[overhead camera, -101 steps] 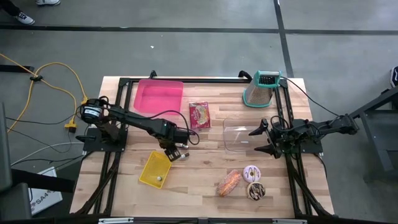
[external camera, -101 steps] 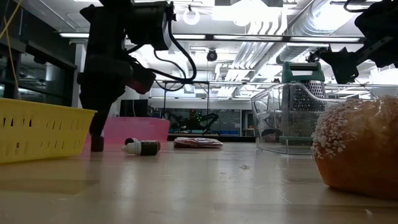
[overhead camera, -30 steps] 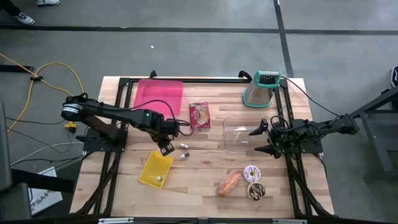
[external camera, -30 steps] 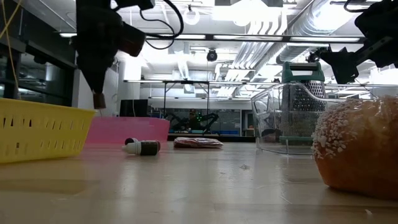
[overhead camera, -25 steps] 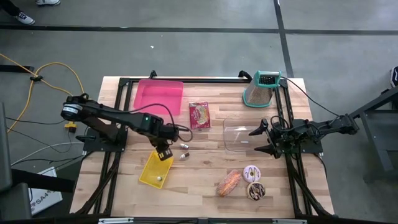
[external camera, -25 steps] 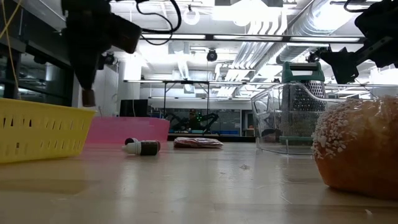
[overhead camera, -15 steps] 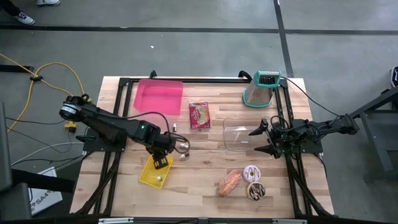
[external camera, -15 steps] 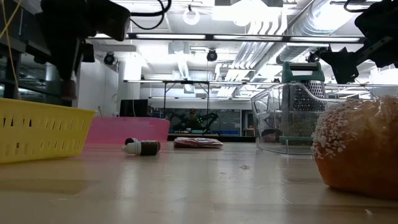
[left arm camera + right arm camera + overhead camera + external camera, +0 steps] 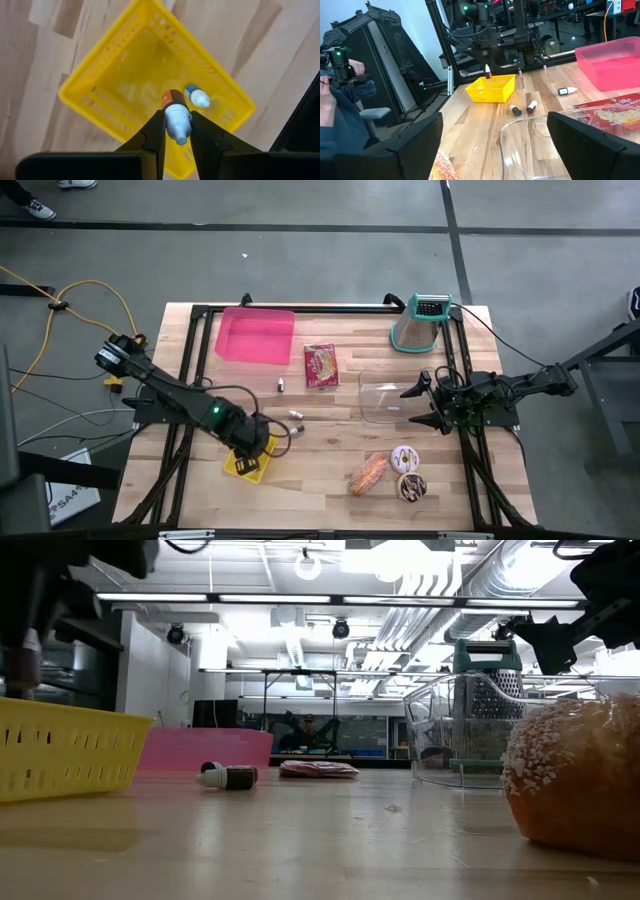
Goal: Pick & Place Food Item
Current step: Put the left orange food coloring bottle into the yellow bin, then put the orange food coloring bottle into the yellow bin
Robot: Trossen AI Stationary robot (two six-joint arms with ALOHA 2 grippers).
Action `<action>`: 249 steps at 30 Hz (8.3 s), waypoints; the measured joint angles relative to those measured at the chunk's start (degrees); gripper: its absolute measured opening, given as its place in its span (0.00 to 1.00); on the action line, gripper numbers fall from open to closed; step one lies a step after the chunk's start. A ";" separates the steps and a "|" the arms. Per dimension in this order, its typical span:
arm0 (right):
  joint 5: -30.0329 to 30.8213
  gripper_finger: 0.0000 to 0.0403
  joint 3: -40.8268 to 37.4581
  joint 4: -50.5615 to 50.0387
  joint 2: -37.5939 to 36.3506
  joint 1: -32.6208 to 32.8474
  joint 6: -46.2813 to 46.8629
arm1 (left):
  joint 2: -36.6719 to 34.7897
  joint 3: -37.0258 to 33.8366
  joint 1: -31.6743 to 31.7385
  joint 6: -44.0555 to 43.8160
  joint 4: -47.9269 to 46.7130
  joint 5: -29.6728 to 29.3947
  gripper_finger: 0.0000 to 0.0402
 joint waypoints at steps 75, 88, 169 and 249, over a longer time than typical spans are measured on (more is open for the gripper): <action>0.00 0.86 -0.02 0.02 0.00 0.02 -0.02 | 12.13 -0.20 -8.97 -12.06 4.85 -1.15 0.29; -0.02 0.86 -0.02 0.02 0.00 0.02 0.00 | 7.69 -0.20 -8.97 -10.77 4.85 -1.13 0.29; -0.02 0.86 -0.02 0.02 0.02 0.00 0.00 | 12.22 -10.62 28.54 55.72 35.19 2.84 0.29; -0.01 0.86 -0.02 0.00 0.01 0.01 -0.01 | 12.24 -16.04 27.57 54.78 42.84 0.99 0.00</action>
